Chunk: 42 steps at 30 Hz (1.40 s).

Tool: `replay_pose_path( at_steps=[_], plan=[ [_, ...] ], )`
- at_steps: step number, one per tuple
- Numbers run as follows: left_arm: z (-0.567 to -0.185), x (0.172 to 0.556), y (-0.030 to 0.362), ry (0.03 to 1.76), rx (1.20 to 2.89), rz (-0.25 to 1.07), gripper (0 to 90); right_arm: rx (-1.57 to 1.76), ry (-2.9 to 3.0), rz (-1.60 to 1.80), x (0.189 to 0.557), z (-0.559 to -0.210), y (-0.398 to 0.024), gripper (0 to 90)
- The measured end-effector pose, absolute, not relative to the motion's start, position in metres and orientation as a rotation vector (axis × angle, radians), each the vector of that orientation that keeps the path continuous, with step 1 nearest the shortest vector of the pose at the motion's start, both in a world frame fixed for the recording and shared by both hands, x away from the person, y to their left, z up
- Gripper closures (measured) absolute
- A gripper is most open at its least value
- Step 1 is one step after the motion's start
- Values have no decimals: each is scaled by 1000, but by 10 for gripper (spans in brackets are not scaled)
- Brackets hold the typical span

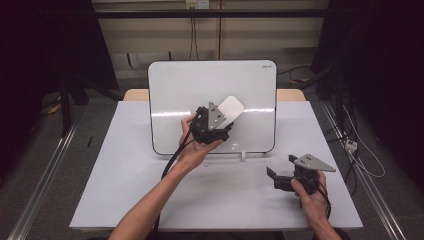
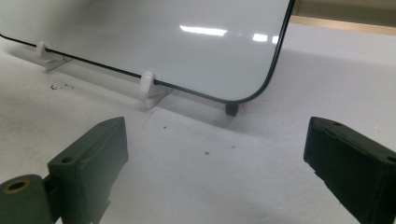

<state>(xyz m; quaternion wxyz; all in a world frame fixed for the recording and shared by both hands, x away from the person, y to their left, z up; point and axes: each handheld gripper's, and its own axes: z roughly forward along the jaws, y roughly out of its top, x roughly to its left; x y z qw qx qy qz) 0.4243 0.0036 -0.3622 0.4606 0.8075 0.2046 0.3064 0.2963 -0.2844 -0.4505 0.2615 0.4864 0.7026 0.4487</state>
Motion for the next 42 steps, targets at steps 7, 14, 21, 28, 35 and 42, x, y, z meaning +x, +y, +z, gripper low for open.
replay_pose_path(
  at_steps=[7,14,21,28,35,42],
  plan=[
    [-361,422,13,523,1976,740,311,1317,1901,1214,298,-451,-284,66],
    [-354,417,24,529,1957,737,311,1331,1897,1215,299,-450,-282,66],
    [-351,415,39,534,1957,757,311,1323,1905,1211,300,-451,-281,66],
    [-347,410,49,538,1958,788,311,1321,1905,1212,299,-451,-282,65],
    [-345,408,61,577,1953,829,311,1325,1900,1217,298,-451,-284,65],
    [-343,405,80,605,1944,846,311,1330,1902,1207,300,-451,-281,65]
  ],
)
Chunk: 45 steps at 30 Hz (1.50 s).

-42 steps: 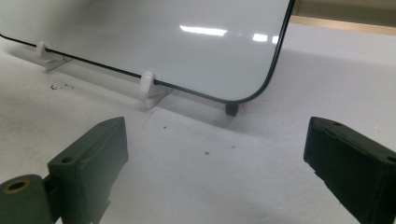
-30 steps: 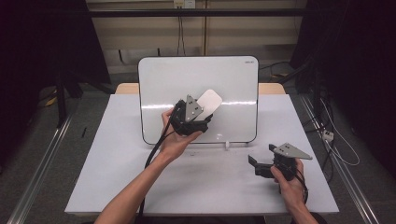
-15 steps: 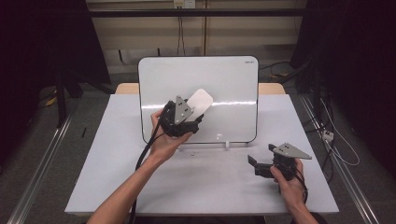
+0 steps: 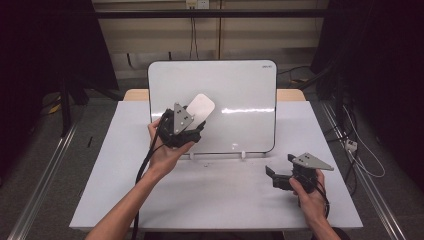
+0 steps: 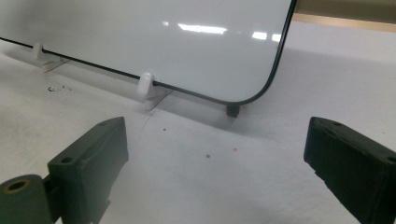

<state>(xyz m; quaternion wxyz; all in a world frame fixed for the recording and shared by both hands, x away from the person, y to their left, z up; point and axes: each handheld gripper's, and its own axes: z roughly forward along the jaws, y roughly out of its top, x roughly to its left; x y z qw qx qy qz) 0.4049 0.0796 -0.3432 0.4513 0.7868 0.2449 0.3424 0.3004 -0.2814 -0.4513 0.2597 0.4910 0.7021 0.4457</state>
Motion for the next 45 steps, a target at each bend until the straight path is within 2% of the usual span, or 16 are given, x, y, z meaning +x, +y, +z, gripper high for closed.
replay_pose_path(
  at_steps=[17,31,45],
  plan=[
    [-349,393,113,687,1939,921,311,1328,1894,1215,295,-451,-286,64],
    [-375,388,137,765,1977,967,311,1320,1904,1218,296,-451,-283,64],
    [-394,390,137,775,2009,1005,311,1326,1907,1220,297,-452,-284,64]
  ],
)
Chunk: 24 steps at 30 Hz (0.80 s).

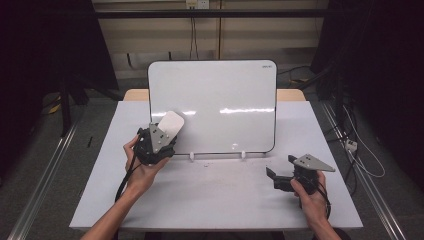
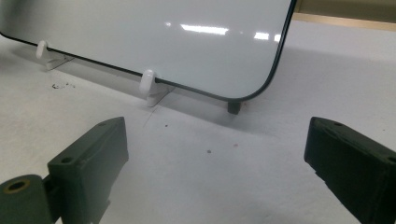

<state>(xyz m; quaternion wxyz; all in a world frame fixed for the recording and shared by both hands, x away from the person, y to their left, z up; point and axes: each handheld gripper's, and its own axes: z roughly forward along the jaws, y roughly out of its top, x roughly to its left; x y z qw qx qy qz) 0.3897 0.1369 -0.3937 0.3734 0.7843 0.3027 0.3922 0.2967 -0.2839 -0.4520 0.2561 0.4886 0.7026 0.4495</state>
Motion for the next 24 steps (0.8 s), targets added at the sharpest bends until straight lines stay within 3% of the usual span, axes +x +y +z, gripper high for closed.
replay_pose_path(
  at_steps=[24],
  plan=[
    [-420,399,134,756,2112,1015,310,1338,1913,1201,301,-453,-279,65]
  ],
)
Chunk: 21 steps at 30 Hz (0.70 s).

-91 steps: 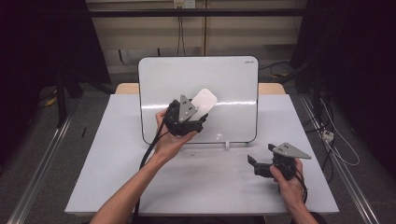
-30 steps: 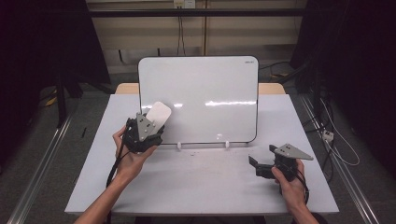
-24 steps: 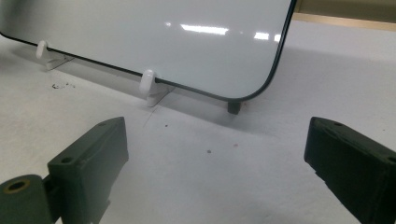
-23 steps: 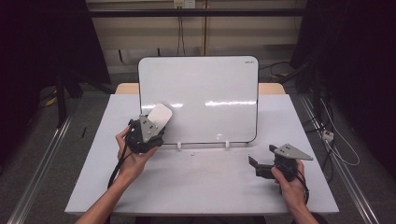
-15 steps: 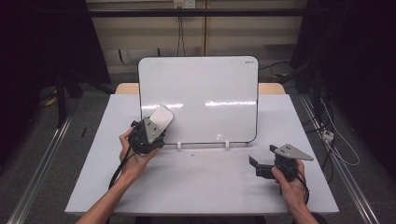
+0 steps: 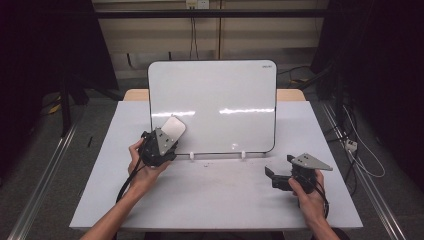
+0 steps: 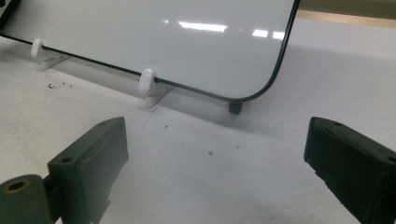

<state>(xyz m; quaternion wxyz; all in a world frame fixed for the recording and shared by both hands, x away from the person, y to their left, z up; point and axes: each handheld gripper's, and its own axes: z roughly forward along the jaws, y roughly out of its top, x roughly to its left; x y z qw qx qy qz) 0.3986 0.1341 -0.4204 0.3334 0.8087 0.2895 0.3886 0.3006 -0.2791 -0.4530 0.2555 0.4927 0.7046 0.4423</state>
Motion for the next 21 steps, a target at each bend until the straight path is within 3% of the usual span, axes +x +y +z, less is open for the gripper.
replay_pose_path(
  at_steps=[5,13,21],
  plan=[
    [-420,399,133,768,2107,1005,308,1331,1919,1198,301,-453,-278,65],
    [-417,400,137,791,2105,903,201,1336,1904,1203,298,-452,-281,64],
    [-415,399,137,792,2072,916,104,1329,1903,1206,296,-451,-282,64]
  ],
)
